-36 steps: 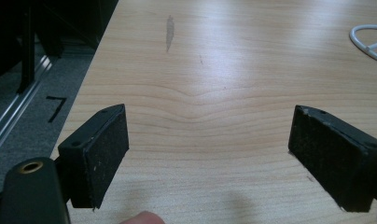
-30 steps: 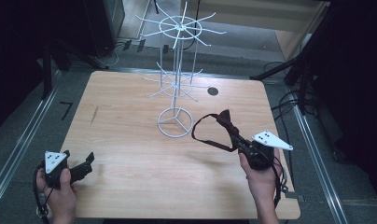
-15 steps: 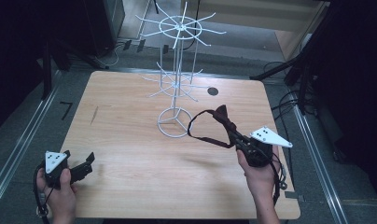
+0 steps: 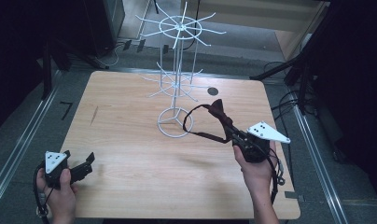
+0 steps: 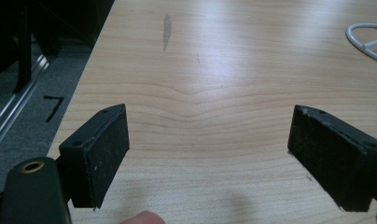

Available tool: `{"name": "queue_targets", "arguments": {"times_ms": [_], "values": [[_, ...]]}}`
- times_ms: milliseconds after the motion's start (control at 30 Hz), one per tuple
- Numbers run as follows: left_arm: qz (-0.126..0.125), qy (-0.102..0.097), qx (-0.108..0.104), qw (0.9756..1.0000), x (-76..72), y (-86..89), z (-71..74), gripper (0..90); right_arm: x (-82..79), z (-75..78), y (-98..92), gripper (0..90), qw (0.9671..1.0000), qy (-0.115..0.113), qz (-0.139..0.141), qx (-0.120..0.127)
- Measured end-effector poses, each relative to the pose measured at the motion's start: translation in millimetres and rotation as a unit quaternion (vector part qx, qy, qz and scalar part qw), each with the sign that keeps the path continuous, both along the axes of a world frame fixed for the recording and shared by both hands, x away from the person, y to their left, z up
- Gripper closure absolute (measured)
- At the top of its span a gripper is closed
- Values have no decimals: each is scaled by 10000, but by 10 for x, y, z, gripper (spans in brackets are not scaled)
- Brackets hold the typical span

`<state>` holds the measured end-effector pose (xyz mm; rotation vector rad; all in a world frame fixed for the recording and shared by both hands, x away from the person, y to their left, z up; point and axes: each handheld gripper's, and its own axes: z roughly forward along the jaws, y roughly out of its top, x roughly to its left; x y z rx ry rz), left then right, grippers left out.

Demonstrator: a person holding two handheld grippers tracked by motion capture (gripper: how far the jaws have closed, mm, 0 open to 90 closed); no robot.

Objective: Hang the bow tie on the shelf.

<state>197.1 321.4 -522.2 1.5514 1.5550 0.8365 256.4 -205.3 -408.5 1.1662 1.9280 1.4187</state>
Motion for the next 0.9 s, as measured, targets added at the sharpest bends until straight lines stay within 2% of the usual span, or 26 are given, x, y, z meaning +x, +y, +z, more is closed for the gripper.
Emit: {"name": "queue_targets", "arguments": {"times_ms": [367,733,900], "values": [[-5,-3,-21,10000,2,4,-1,132,114,36,129,862,9999,-28,84,85],[-9,-5,-57,10000,2,16,-2,131,318,-66,219,862,9998,158,45,55],[-13,2,-62,10000,4,18,-2,132,353,-103,252,862,9998,185,31,97]]}}
